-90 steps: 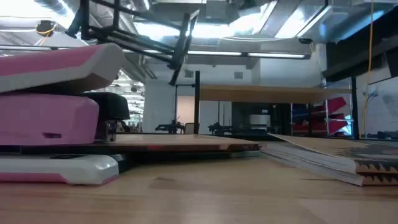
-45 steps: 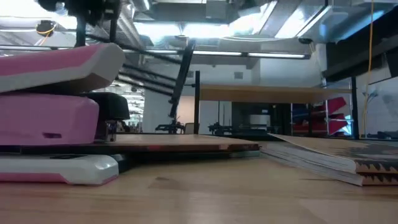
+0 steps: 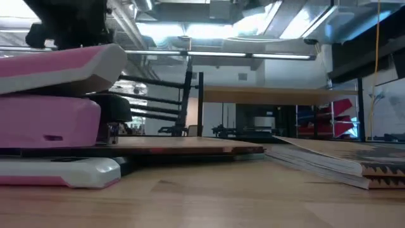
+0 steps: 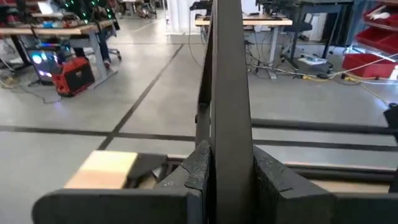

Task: Stock shelves
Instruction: Remove the book holder from the shelf

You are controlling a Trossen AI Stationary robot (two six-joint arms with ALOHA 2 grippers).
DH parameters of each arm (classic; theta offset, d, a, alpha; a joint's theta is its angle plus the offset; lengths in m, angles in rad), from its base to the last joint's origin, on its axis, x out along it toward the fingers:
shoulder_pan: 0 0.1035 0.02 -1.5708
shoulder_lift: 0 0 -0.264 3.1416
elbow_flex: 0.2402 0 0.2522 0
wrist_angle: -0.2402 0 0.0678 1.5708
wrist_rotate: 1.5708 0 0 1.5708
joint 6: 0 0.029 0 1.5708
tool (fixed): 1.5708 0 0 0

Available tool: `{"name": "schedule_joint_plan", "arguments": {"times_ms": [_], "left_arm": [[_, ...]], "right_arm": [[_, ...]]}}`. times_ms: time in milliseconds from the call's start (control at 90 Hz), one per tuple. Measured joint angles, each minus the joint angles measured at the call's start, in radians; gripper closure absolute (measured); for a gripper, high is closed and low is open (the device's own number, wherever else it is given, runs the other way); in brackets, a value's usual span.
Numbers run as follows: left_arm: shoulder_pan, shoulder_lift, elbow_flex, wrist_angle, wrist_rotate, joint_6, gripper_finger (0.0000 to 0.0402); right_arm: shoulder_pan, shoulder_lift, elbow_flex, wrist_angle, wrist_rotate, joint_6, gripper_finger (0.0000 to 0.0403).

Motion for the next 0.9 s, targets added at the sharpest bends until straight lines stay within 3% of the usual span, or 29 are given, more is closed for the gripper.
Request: {"name": "schedule_joint_plan", "arguments": {"times_ms": [256,544,900], "left_arm": [[0.031,0.0,-0.127,0.175,0.032,0.059,0.0359],[0.129,0.002,-0.214,0.261,-0.015,0.089,0.0353],[0.223,0.001,-0.248,0.467,-0.043,0.416,0.0349]], "right_arm": [[0.0,0.0,0.0,0.013,0.001,-0.004,0.0233],[-0.001,0.0,0.0,0.027,0.002,-0.011,0.0233],[-0.03,0.0,0.0,0.04,0.008,-0.031,0.0233]]}}
